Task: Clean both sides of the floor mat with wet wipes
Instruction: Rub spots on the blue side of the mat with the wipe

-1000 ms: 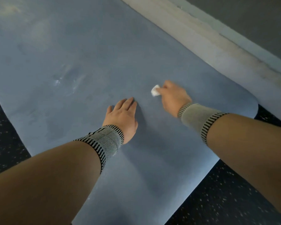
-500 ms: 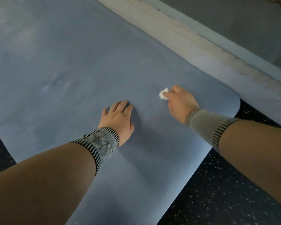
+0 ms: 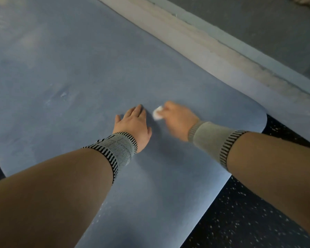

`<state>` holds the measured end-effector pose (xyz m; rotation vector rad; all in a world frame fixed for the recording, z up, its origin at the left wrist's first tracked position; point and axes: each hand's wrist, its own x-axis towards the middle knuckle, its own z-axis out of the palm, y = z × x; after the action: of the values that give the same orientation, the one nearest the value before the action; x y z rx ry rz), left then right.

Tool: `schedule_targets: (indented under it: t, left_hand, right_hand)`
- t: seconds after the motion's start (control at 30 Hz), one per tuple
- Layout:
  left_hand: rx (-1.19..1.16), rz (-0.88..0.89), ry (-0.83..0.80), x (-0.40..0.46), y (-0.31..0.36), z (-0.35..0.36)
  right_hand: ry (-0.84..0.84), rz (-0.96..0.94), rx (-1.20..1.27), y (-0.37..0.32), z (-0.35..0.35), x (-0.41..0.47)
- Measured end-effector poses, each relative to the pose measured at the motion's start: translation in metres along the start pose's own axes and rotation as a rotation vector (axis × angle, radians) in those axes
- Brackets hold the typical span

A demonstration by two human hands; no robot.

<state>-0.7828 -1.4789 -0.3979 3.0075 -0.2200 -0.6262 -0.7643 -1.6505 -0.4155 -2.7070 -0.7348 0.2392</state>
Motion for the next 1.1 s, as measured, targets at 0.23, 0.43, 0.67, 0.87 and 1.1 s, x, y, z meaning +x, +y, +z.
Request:
schedule_targets:
  t: [0.23,0.43,0.67,0.87,1.1]
  left_hand:
    - [-0.008,0.012,-0.042,0.001,-0.006,-0.004]
    - [-0.024,0.017,-0.003,-0.001,-0.006,0.000]
    - [-0.015,0.034,0.075,0.009,-0.008,-0.009]
    - [-0.037,0.078,0.028,0.037,0.015,-0.015]
    - [0.068,0.090,-0.113,0.045,0.040,-0.014]
  right_hand:
    - [0.194,0.393,-0.051,0.057,-0.019,0.040]
    - [0.045,0.000,0.020,-0.005,-0.003,0.065]
    - [0.052,0.275,0.001,0.020,-0.019,0.082]
    - [0.073,0.201,-0.033,0.034,-0.025,0.092]
    - [0.179,0.440,-0.166,0.070,-0.045,0.102]
